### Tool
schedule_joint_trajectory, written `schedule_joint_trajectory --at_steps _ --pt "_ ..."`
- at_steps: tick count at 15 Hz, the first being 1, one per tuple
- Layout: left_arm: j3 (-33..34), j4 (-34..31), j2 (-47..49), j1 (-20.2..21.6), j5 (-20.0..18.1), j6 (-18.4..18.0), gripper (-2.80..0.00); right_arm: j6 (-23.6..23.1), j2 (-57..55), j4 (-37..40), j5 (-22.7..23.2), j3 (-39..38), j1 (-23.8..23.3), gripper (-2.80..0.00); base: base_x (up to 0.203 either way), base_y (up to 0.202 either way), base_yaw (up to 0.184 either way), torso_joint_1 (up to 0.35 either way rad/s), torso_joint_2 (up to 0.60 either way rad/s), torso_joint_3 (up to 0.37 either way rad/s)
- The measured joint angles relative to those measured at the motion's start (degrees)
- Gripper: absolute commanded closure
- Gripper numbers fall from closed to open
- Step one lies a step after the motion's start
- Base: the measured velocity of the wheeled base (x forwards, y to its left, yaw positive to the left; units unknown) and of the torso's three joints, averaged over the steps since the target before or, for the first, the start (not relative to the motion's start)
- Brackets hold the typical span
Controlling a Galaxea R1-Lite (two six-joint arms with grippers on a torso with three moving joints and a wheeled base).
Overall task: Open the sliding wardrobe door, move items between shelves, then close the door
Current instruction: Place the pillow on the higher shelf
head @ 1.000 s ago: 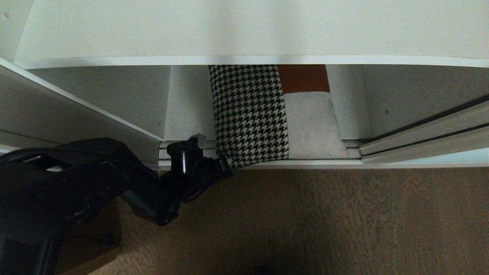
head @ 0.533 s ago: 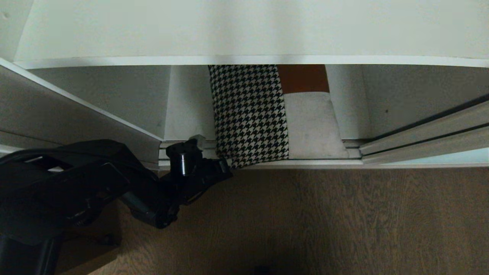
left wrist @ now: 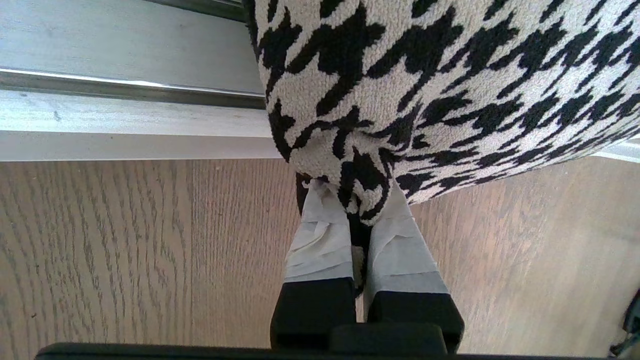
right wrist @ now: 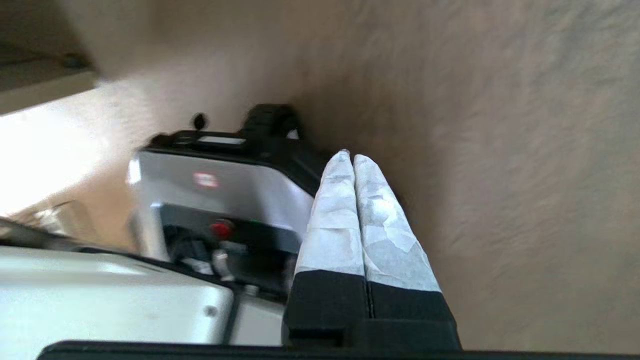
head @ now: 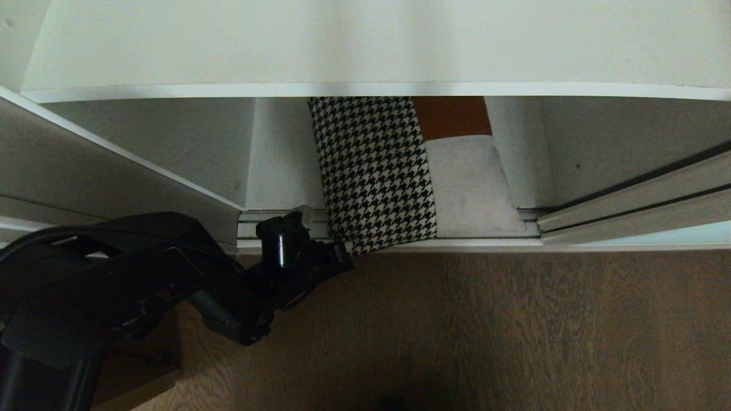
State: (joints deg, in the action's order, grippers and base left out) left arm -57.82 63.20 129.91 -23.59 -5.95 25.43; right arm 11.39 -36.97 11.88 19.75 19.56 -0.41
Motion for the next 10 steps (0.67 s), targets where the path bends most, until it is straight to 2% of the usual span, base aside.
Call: schedule_joint_trajectory --at_steps 4,7,10 --pt "-0.2 0.1 0.1 -0.1 0.1 0.0 0.0 1.3 -15.6 -7.3 4.2 1.8 0.9 0.0 0.0 0.0 0.0 0.0 0.0 0.0" --pt "-0.4 0.2 0.1 -0.1 0.2 -0.1 0.0 2.3 -26.0 -13.5 4.8 2.7 2.2 0.0 0.0 0.0 0.0 0.0 0.0 0.0" --pt "-0.5 0.2 0.1 -0.1 0.2 -0.1 0.0 6.1 -35.6 -22.3 4.8 4.3 4.5 0.0 0.0 0.0 0.0 0.0 0.0 0.0"
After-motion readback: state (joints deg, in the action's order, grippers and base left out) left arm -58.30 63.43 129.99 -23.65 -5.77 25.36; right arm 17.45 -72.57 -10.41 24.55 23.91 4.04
